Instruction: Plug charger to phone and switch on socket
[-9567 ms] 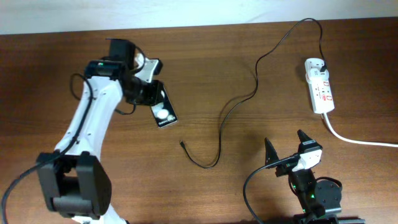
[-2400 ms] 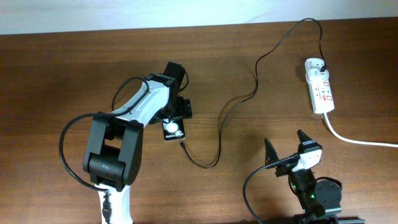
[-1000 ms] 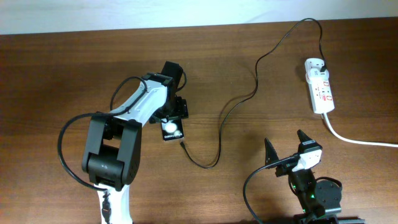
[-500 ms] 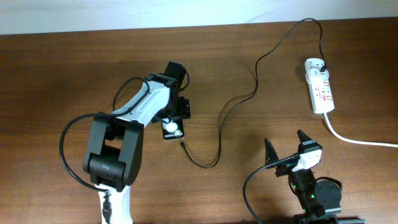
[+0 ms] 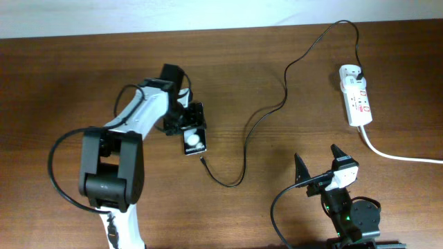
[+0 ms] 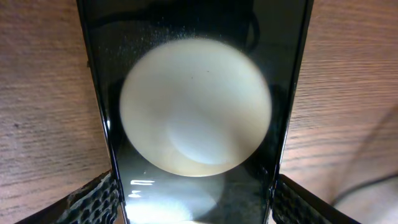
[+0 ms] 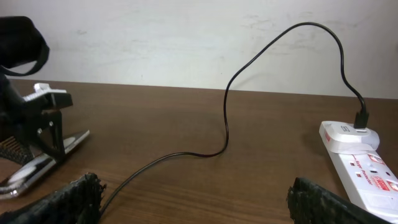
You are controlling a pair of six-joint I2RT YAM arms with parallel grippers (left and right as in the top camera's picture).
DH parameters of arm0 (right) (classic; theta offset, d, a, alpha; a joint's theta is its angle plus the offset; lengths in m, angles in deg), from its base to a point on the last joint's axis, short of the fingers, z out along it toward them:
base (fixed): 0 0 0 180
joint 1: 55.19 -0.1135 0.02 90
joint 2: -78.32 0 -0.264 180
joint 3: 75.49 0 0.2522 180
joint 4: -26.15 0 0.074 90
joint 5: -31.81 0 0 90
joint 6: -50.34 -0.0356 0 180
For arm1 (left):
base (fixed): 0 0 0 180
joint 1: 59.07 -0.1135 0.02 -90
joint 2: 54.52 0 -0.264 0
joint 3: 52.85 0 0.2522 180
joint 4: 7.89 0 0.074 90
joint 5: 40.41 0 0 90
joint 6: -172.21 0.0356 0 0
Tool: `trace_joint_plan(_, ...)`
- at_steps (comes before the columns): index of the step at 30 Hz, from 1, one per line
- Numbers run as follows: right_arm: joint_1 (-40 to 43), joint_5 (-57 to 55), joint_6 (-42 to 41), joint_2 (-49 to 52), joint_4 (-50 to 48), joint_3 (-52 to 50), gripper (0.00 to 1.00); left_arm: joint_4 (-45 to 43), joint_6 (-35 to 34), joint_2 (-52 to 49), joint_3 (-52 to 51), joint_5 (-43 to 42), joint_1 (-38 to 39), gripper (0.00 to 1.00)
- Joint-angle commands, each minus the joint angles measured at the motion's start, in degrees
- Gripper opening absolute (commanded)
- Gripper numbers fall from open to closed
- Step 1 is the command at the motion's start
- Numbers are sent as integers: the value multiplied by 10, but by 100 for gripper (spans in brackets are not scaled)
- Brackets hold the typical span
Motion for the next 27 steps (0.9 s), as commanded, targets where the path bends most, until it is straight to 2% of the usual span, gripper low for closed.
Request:
trace_joint_plan(1,-3,5,4,-4,3,-3,99,1,81,27,-5,-127,-31,77)
trace_joint_plan(3,-3,5,4,-4,3,-3,99,2,107,27,-5,-151,-48,77)
trace_joint_plan(13,-3,18,2,-4,0,-3,99,-2,107,27,-6,-151,-50,79)
trace_joint_plan(16,-3,52,2,-4,-54,-3,99,-2,109,27,-6,-151,-50,79)
trace_joint_plan(20,-3,91,-48,-4,-54,5,99,-2,109,27,-6,-151,-50,79)
trace_joint_plan(24,-2,73,-50,38,50,128,99,-2,109,27,-6,-151,-50,79)
trace_joint_plan(27,-3,76,-50,175,99,249,99,-2,109,27,-6,-151,-50,79)
